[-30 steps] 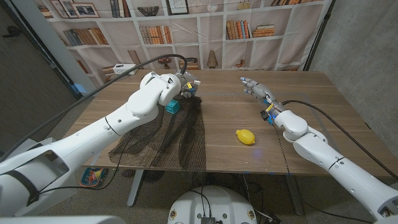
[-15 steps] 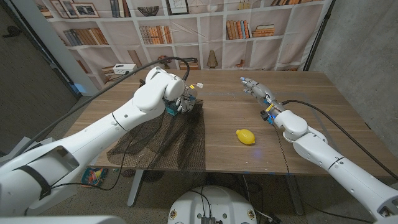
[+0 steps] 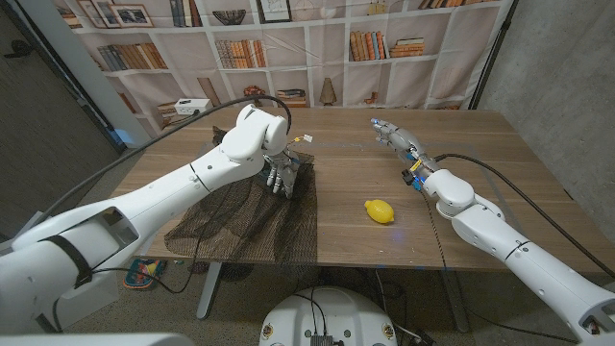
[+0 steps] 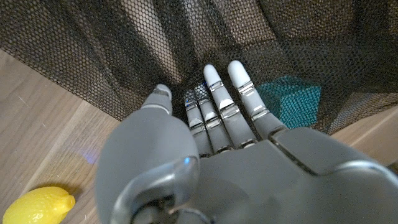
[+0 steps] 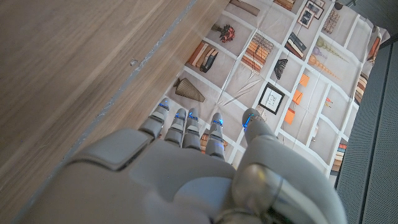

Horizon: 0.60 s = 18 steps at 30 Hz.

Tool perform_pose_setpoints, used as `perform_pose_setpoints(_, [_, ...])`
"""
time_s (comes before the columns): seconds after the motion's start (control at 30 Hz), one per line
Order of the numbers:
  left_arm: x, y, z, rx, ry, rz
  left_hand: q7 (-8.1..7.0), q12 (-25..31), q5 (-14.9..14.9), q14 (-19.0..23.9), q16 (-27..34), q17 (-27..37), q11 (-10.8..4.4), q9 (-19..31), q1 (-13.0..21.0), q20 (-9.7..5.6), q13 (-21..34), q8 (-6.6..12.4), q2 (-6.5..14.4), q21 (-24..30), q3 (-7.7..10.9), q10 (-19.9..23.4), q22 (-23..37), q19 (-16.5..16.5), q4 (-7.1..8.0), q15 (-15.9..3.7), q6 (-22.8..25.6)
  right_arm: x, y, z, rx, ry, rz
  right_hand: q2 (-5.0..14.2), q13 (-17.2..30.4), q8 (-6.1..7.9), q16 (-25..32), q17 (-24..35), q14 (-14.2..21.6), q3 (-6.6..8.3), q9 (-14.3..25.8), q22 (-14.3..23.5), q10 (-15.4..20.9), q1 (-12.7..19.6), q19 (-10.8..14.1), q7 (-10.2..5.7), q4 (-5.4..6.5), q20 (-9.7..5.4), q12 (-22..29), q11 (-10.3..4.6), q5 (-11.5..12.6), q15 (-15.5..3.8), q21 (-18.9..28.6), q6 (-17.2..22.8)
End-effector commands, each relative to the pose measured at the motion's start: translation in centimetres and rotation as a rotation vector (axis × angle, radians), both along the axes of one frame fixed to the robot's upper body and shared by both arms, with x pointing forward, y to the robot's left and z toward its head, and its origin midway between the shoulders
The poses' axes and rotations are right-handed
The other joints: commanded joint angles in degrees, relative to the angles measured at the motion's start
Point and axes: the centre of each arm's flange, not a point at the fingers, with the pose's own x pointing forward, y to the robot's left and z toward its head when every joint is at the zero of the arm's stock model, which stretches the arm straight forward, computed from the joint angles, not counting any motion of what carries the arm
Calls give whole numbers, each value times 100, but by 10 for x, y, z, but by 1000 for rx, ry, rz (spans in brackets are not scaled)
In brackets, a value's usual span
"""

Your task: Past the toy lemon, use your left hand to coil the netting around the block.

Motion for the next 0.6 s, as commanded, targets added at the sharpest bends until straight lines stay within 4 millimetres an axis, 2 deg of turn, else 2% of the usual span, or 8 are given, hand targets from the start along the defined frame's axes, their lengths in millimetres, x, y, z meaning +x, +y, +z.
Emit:
perform_pose_setpoints(0.03, [-4, 10, 0, -112, 121, 37, -4, -275, 98, -548, -115, -165, 130, -20, -412, 171, -114, -343, -241, -259, -232, -368, -2, -181, 177, -266, -618, 7, 3, 5, -6, -1, 10, 8, 17, -29, 36, 13, 9, 9, 28, 11, -8, -12, 41, -32, 52, 30, -3, -33, 20, 19, 0, 7])
perform_pose_setpoints(0.17, [-19, 14, 8, -155, 53, 17, 35, -503, 231, -1392, -145, -285, 331, -44, -700, 419, -218, -520, -341, -691, -439, -1016, 3, -713, 321, 82, -1383, 7, 3, 6, -6, -4, 15, 3, 17, -29, 37, 17, 9, 0, 29, 11, -4, -31, 38, -32, 65, 25, -3, -38, 17, 22, -1, 5])
perform_pose_setpoints(0.27, [-33, 17, 13, -201, -25, -7, -1, -489, 280, -1703, -132, -317, 345, -52, -737, 541, -235, -508, -325, -924, -481, -1201, 3, -1063, 347, 219, -1599, 7, 2, 6, -7, -4, 19, 0, 18, -28, 40, 20, 13, -5, 29, 11, -6, -42, 40, -31, 73, 24, -4, -36, 15, 25, 0, 5])
perform_pose_setpoints(0.4, [-58, 21, 18, -265, -145, -32, -25, -439, 310, -1845, -101, -339, 325, -58, -749, 594, -228, -453, -309, -1109, -505, -1228, 5, -1348, 355, 258, -1594, 6, 0, 5, -10, -8, 26, -3, 18, -27, 39, 23, 10, -10, 29, 11, -9, -54, 44, -33, 82, 27, -6, -35, 13, 24, 1, 6])
perform_pose_setpoints(0.53, [-85, 23, 17, -325, -246, -47, -104, -339, 340, -1886, -50, -364, 247, -63, -702, 638, -214, -342, -270, -1228, -500, -1086, 10, -1436, 334, 242, -1323, 4, -3, 5, -14, -11, 35, -4, 18, -26, 39, 25, 7, -13, 29, 11, -4, -62, 47, -31, 88, 28, -6, -38, 12, 22, 2, 5])
perform_pose_setpoints(0.57, [-98, 22, 13, -332, -317, -51, -128, -332, 345, -1891, -43, -368, 230, -64, -684, 644, -211, -325, -262, -1244, -495, -1083, 10, -1437, 325, 237, -1271, 3, -4, 4, -20, -11, 41, -4, 19, -26, 39, 25, 9, -14, 29, 11, -5, -64, 47, -34, 89, 28, -7, -40, 12, 15, 2, 6])
perform_pose_setpoints(0.6, [-98, 22, 13, -332, -321, -49, -133, -337, 348, -1904, -43, -371, 211, -65, -672, 639, -209, -332, -257, -1263, -492, -1105, 11, -1461, 318, 233, -1281, 3, -4, 4, -20, -12, 42, -4, 19, -25, 40, 26, 11, -14, 29, 11, -8, -65, 48, -27, 90, 30, -8, -41, 12, 22, 2, 7])
